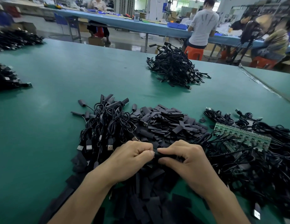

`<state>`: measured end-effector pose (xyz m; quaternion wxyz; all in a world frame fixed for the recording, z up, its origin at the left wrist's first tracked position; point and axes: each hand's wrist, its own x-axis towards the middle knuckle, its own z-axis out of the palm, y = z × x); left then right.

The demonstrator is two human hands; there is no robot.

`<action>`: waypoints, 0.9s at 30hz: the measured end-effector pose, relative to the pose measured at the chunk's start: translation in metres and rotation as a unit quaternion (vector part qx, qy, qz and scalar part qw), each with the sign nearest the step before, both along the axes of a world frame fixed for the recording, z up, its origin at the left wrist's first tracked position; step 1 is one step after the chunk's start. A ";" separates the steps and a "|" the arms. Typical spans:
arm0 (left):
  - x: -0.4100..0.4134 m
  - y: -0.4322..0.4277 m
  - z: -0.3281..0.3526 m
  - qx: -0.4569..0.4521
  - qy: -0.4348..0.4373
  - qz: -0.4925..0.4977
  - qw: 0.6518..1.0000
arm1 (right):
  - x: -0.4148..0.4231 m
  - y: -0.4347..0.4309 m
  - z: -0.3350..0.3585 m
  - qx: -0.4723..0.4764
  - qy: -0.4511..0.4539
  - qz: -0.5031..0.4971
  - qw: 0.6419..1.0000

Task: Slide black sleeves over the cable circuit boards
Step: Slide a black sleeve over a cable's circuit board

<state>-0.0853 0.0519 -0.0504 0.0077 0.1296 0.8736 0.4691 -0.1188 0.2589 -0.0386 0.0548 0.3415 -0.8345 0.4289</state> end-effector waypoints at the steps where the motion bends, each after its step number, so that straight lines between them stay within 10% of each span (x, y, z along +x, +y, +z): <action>1: 0.001 0.000 0.000 0.002 -0.006 0.000 1.000 | 0.001 -0.001 -0.001 -0.006 0.002 0.001 1.000; 27: -0.002 -0.009 0.003 0.297 -0.126 0.071 0.944 | 0.002 -0.011 -0.013 0.008 0.141 -0.046 0.989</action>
